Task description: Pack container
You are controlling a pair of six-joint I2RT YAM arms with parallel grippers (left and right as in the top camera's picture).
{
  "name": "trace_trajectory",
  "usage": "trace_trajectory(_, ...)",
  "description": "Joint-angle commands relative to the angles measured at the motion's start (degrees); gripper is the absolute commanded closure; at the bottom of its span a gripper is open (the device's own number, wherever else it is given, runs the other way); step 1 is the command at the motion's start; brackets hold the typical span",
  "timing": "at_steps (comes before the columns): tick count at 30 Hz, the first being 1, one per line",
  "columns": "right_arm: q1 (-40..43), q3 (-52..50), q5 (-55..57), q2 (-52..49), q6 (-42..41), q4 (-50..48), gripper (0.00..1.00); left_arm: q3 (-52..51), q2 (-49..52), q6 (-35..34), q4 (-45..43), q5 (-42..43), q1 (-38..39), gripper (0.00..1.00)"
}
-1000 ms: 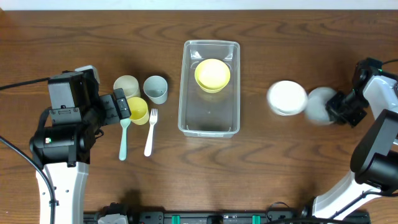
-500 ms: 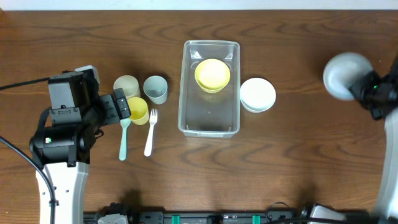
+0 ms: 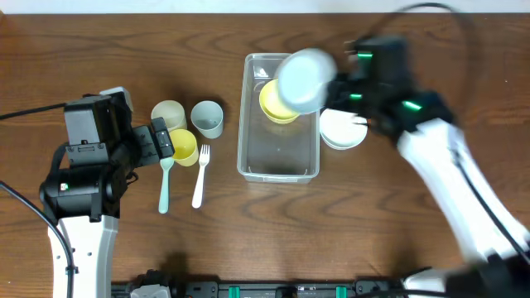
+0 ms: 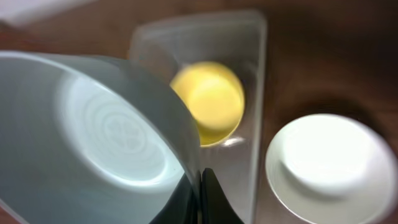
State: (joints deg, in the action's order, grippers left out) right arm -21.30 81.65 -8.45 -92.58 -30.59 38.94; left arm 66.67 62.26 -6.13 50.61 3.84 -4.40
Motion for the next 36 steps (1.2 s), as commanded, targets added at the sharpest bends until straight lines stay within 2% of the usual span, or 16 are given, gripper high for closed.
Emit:
trace_trajectory(1, -0.79, 8.26, 5.81, -9.53, -0.66, 0.87, 0.99, 1.16, -0.09, 0.52, -0.09, -0.92, -0.2, 0.02)
trace_trajectory(4, -0.31, 17.22, 2.91, -19.06, -0.68, 3.93, 0.99, 1.16, -0.09, 0.52, -0.09, -0.92, -0.2, 0.02)
trace_trajectory(8, -0.31, 24.87, 0.07, -26.95, -0.66, 7.8, 0.97, 1.16, -0.09, 0.52, -0.09, -0.92, -0.2, 0.02)
trace_trajectory(9, -0.31, 26.1, -0.48, -28.3, -0.66, 8.68, 0.94, 1.16, -0.09, 0.52, -0.09, -0.9, -0.2, 0.02)
trace_trajectory(11, -0.31, 27.41, -0.83, -29.49, -0.61, 10.01, 0.73, 1.16, -0.09, 0.52, -0.09, -0.92, -0.2, 0.02)
trace_trajectory(16, -0.09, 30.01, 2.01, -27.39, 0.22, 15.19, 0.62, 1.16, -0.09, 0.52, -0.09, -0.92, -0.2, 0.02)
trace_trajectory(23, 4.9, 34.95, 9.99, -16.61, 0.28, 28.41, 0.53, 1.16, -0.09, 0.52, -0.09, -0.92, -0.2, 0.02)
trace_trajectory(26, 8.98, 34.91, 9.92, -13.46, 0.46, 32.59, 0.57, 1.16, -0.09, 0.52, -0.09, -0.92, -0.2, 0.02)
trace_trajectory(30, 13.62, 34.4, 9.97, -13.16, 0.66, 39.52, 0.57, 1.16, -0.09, 0.52, -0.09, -0.92, -0.2, 0.02)
trace_trajectory(33, 15.06, 31.78, 6.34, -13.62, 3.58, 39.01, 0.55, 1.16, -0.09, 0.52, -0.09, -0.92, -0.2, 0.02)
trace_trajectory(36, 13.81, 29.27, -1.79, -13.7, 10.08, 33.09, 0.49, 1.16, -0.09, 0.52, -0.09, -0.92, -0.2, 0.02)
